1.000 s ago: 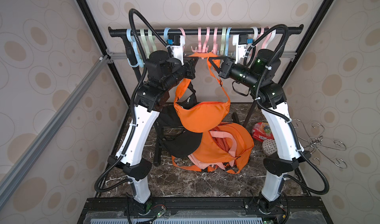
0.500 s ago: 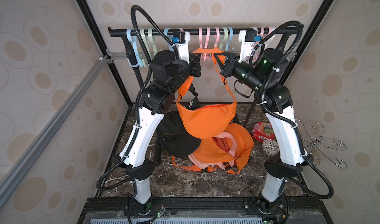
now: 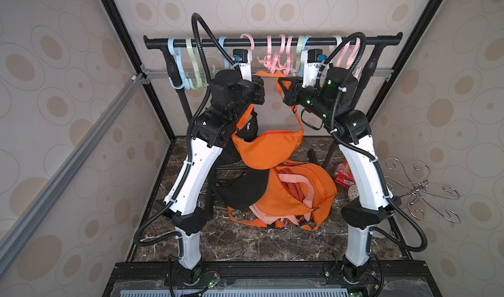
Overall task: Hang the bag on a hook
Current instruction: Hang the bag on the hook.
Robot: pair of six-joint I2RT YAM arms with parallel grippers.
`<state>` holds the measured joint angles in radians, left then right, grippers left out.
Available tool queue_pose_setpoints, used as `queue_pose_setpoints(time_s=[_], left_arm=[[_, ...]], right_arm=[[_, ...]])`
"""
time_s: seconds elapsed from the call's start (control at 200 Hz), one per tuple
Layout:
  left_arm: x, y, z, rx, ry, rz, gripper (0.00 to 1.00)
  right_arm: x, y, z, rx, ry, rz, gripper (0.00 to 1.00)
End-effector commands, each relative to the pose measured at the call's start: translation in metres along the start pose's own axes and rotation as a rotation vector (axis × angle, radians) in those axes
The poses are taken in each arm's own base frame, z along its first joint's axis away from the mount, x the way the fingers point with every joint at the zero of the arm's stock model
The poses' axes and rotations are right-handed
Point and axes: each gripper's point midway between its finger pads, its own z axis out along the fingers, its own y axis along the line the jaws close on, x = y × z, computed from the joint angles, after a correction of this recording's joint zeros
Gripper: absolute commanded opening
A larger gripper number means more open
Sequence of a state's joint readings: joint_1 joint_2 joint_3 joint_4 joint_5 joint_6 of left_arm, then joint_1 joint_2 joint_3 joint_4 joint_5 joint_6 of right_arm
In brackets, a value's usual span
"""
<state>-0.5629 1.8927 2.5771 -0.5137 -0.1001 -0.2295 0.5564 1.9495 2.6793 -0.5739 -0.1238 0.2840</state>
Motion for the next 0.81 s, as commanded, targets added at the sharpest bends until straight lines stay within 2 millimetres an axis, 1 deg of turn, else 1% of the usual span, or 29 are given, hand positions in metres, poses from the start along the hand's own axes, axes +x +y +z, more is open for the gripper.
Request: queue_pose_setpoints(time_s=[0.0, 0.075, 0.11, 0.14, 0.2, 0.21, 0.23, 0.245, 0.26, 0.285, 0.34, 0.41, 0.485, 0.53, 0.565, 0.65, 0.72, 0.8], left_arm=[[-0.028, 0.008, -0.021, -0.007, -0.06, 0.005, 0.0], [-0.024, 0.004, -0.025, 0.018, -0.048, 0.004, 0.0], [-0.024, 0.003, -0.03, 0.026, -0.047, 0.004, 0.0], [-0.023, 0.002, -0.033, 0.032, -0.045, 0.003, 0.0], [-0.022, -0.004, -0.042, 0.058, -0.052, 0.007, 0.0], [-0.019, -0.005, -0.042, 0.062, -0.045, 0.009, 0.0], [-0.022, -0.007, -0.047, 0.072, -0.056, 0.009, 0.0], [-0.019, -0.01, -0.049, 0.081, -0.055, 0.012, 0.0], [-0.019, -0.012, -0.051, 0.089, -0.059, 0.014, 0.0], [-0.018, -0.015, -0.056, 0.097, -0.066, 0.015, 0.0], [-0.02, -0.019, -0.068, 0.103, -0.087, 0.015, 0.0], [-0.016, -0.022, -0.08, 0.102, -0.091, 0.009, 0.0], [-0.011, -0.028, -0.091, 0.113, -0.096, 0.006, 0.0], [-0.007, -0.036, -0.096, 0.121, -0.092, 0.01, 0.0], [-0.004, -0.039, -0.098, 0.12, -0.089, 0.013, 0.0], [0.005, -0.053, -0.102, 0.147, -0.086, 0.007, 0.0], [0.01, -0.069, -0.104, 0.178, -0.088, -0.003, 0.0], [0.017, -0.091, -0.099, 0.218, -0.081, 0.004, 0.0]], right_arm=[[-0.016, 0.008, -0.019, -0.02, -0.033, -0.021, 0.0], [-0.015, 0.014, -0.028, -0.032, -0.03, -0.034, 0.0], [-0.016, 0.017, -0.034, -0.038, -0.035, -0.042, 0.0], [-0.012, 0.019, -0.037, -0.041, -0.027, -0.049, 0.0], [-0.011, 0.024, -0.047, -0.046, -0.03, -0.074, 0.0], [-0.011, 0.025, -0.049, -0.044, -0.031, -0.078, 0.0], [-0.011, 0.027, -0.053, -0.045, -0.034, -0.088, 0.0], [-0.015, 0.029, -0.057, -0.046, -0.043, -0.096, 0.0], [-0.007, 0.028, -0.056, -0.042, -0.025, -0.1, 0.0], [-0.006, 0.03, -0.06, -0.043, -0.026, -0.108, 0.0], [-0.009, 0.033, -0.072, -0.044, -0.033, -0.115, 0.0], [-0.012, 0.034, -0.087, -0.037, -0.042, -0.125, 0.0], [-0.016, 0.031, -0.103, -0.01, -0.05, -0.137, 0.0], [-0.017, 0.029, -0.112, 0.007, -0.054, -0.145, 0.0], [-0.018, 0.027, -0.119, 0.022, -0.06, -0.152, 0.0], [-0.02, 0.02, -0.135, 0.071, -0.061, -0.174, 0.0], [-0.018, 0.008, -0.146, 0.144, -0.048, -0.2, 0.0], [-0.016, -0.008, -0.158, 0.237, -0.035, -0.231, 0.0]])
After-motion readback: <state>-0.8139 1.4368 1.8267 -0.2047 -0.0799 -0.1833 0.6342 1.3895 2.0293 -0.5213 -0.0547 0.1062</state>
